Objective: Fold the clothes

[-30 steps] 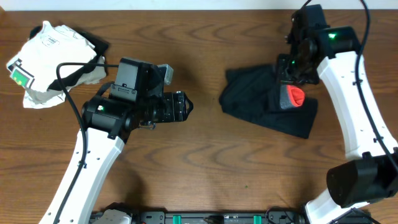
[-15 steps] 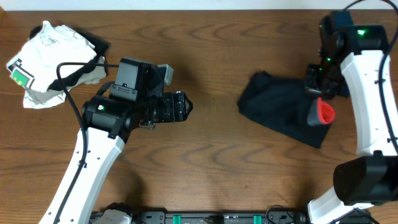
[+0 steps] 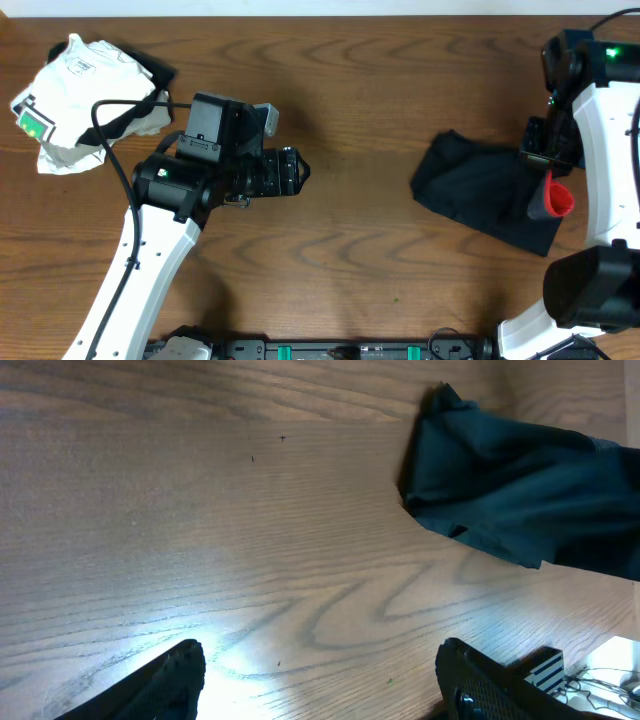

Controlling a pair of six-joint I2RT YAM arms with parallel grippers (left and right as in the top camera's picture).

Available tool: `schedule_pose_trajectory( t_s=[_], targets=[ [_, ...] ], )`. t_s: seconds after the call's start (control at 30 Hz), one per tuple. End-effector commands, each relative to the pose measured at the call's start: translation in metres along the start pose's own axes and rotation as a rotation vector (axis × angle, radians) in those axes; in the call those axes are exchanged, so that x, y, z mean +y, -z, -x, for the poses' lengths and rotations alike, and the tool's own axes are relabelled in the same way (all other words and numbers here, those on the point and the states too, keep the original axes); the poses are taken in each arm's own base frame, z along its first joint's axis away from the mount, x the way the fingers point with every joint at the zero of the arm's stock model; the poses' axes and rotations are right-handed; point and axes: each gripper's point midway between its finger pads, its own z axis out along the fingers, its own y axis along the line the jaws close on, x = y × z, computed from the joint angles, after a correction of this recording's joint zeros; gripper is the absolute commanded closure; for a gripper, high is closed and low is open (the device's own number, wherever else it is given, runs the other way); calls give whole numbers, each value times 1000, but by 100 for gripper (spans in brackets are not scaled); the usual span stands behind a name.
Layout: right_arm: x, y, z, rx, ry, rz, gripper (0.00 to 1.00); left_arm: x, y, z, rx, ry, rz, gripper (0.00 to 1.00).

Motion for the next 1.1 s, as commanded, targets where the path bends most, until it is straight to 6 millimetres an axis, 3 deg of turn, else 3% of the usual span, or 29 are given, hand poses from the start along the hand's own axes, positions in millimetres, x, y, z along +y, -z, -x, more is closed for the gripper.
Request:
schedule_pose_trajectory(
  t_s=[0.0, 0.03, 0.07, 0.17, 0.73, 0.87, 1.07],
  targets=[
    [-22, -1, 0, -8, -60, -45, 94, 1, 3, 5, -14, -12, 10, 24],
    [-24, -3, 0, -4, -66, -48, 85, 1, 3, 5, -14, -12, 10, 24],
    [-26, -4, 0, 1, -73, -49, 56, 1, 3, 5, -15, -13, 10, 24],
    [-31, -5, 0, 6, -88, -50, 1, 0, 3, 5, -14, -13, 10, 24],
    [-41, -15, 1, 26, -164, -53, 1, -6, 0, 1, 6, -40, -16, 24],
    [-30, -37, 0, 53, -161, -30, 1, -17, -13, -5, 45, -93, -34, 24],
    [8, -82, -4, 98, -96, 115, 2, -25, -41, -16, 126, -128, -36, 24]
  ],
)
